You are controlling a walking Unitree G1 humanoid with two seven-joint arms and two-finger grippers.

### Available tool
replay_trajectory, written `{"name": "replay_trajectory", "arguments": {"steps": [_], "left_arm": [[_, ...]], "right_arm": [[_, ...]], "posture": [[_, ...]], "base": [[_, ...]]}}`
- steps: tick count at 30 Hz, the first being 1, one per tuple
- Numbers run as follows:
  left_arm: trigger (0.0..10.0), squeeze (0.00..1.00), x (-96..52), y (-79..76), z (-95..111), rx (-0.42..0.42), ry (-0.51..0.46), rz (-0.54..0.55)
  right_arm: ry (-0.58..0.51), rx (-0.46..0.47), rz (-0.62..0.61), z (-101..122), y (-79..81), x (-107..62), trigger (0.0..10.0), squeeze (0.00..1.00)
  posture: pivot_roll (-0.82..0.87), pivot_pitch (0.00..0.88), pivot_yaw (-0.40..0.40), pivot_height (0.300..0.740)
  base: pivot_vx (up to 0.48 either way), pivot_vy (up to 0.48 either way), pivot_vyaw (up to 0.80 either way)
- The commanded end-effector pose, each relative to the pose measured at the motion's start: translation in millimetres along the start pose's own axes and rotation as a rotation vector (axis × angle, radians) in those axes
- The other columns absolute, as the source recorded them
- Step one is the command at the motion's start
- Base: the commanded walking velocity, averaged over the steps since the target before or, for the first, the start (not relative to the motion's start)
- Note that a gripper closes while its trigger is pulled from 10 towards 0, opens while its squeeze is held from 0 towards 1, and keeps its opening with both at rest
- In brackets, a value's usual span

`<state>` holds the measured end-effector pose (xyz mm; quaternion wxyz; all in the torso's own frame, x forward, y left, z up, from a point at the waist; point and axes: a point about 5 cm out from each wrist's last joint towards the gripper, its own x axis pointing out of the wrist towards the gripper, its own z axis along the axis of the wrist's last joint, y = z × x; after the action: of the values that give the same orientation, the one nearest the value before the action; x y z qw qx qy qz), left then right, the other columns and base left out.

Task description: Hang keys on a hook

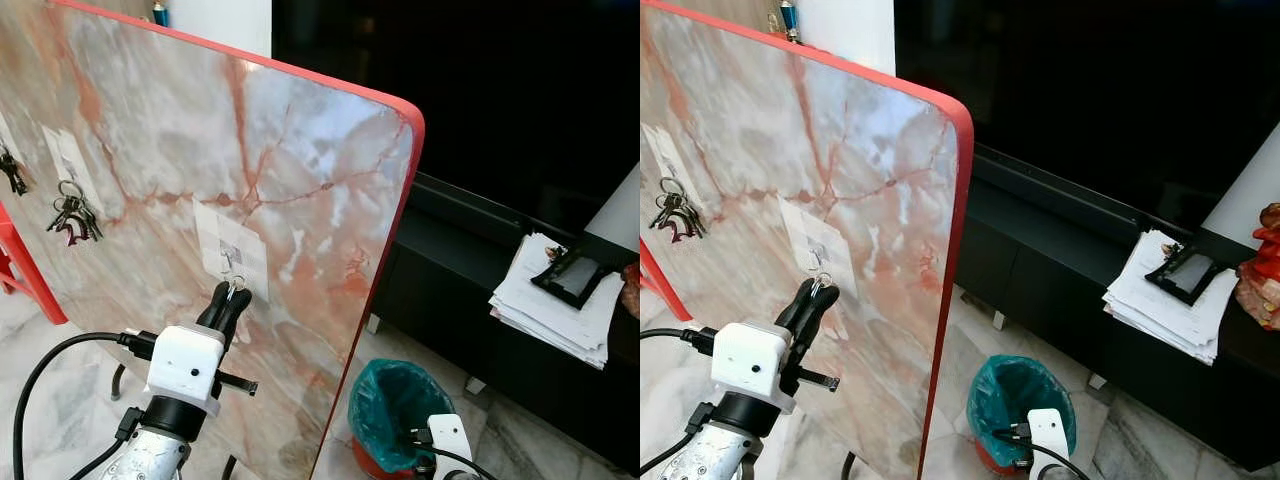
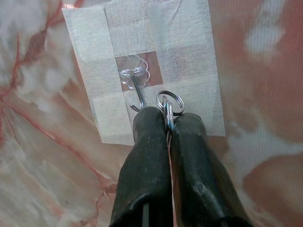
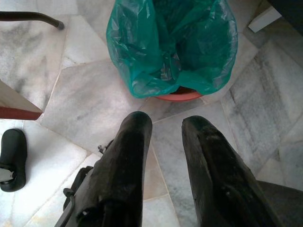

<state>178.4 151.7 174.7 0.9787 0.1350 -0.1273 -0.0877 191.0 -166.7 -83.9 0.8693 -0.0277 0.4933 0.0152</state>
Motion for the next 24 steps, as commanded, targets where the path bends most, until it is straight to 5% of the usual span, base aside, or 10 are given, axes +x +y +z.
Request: {"name": "replay_trajectory", "arguments": {"steps": [1,24], "left_arm": [[10.0,0.0,-1.2,1.3,6.8,-0.008,-0.018,0.009],[10.0,0.0,5.0,13.3,2.2,-0.001,-0.01,0.051]], "right_arm": [[0.004,-0.002,-0.012,1.1,-4.6,-0.1,10.0,0.0],[0.007,-0.008,-0.012,1.0,-4.6,-0.1,10.0,0.0]], "posture": [[0.12,0.0,-0.131,0.74],[0.12,0.0,-0.135,0.74]], "base": [[0.0,0.0,0.0],[0.0,0.0,0.0]]}}
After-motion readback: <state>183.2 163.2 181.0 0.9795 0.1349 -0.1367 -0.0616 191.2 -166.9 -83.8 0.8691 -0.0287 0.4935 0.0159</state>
